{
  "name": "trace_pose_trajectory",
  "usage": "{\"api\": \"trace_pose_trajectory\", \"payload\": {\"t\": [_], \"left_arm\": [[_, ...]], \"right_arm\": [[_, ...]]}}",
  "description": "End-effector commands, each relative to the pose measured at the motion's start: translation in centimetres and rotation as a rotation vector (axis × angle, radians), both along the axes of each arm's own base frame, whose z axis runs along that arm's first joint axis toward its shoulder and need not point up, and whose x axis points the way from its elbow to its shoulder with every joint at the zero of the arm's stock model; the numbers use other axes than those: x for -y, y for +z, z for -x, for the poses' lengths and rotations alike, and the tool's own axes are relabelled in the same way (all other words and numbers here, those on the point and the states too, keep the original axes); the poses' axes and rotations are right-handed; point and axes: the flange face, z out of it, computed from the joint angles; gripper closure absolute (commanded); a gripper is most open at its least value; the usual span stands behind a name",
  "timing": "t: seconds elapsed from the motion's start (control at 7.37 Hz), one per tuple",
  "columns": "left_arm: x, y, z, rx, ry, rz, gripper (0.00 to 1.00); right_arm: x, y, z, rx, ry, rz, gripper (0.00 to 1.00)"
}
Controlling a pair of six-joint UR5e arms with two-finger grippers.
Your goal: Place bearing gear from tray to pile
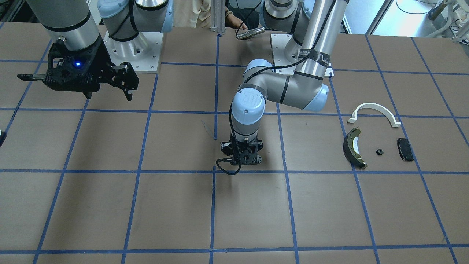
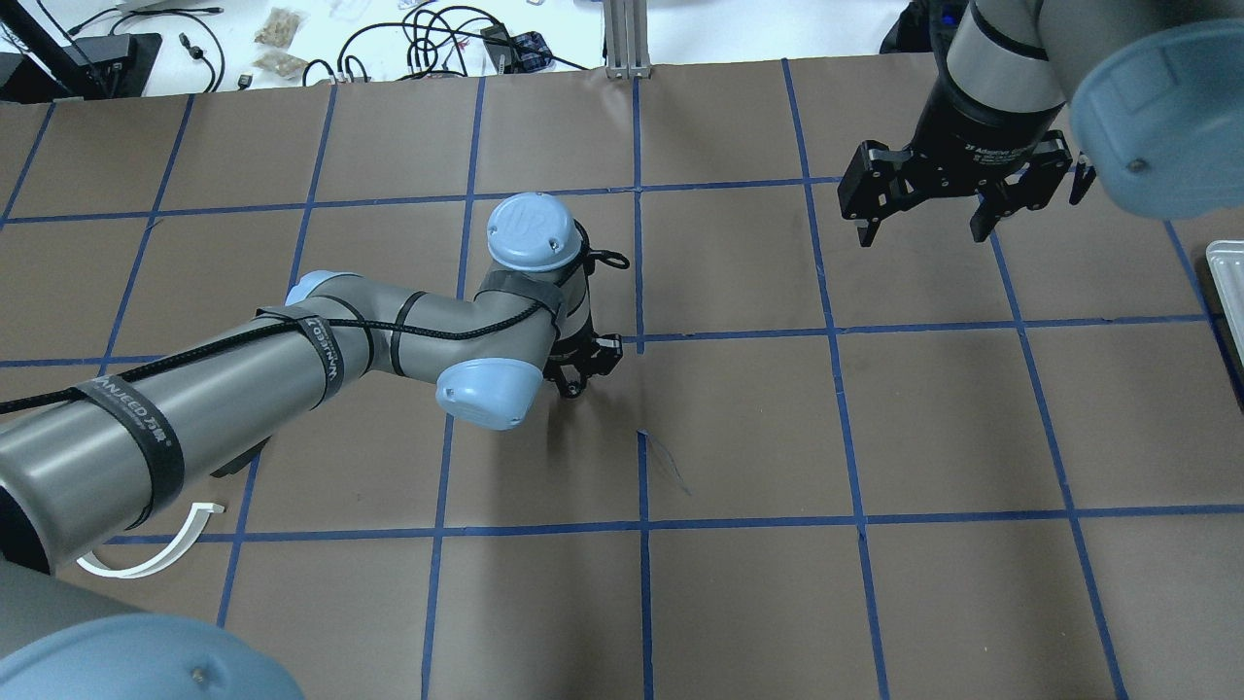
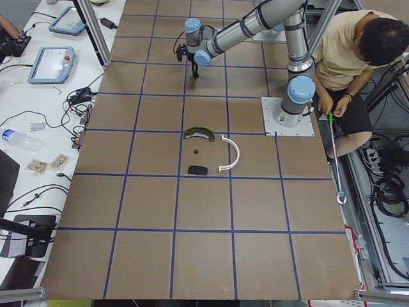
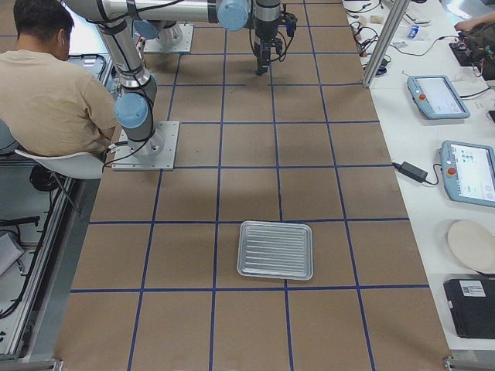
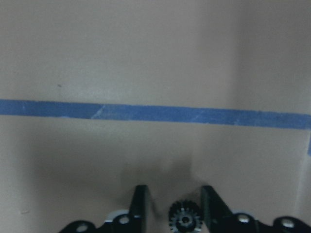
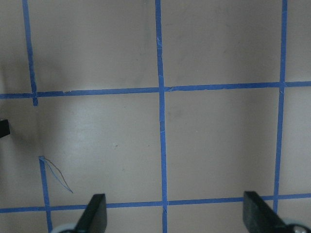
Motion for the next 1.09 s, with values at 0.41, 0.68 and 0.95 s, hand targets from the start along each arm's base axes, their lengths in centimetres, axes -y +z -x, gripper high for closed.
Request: {"api": "trace_pose_trajectory", "payload": {"t": [0.41,0.68,0.95], "left_arm": [[5.2,7.3,-11.4,-0.006,-0.039,-0.057,1.00],[6.9,12.4,-22.3,-0.002,-0.083,-0.150,1.00],[6.4,12.6,-33.4,0.055,-0.230,-0.202,1.00]], "right_arm": [[0.0,0.0,0.0,0.000,0.002,0.000,0.00],[0.0,0.0,0.1,-0.002,0.002,0.000,0.00],[0.0,0.0,0.1,-0.002,0.002,0.000,0.00]]}}
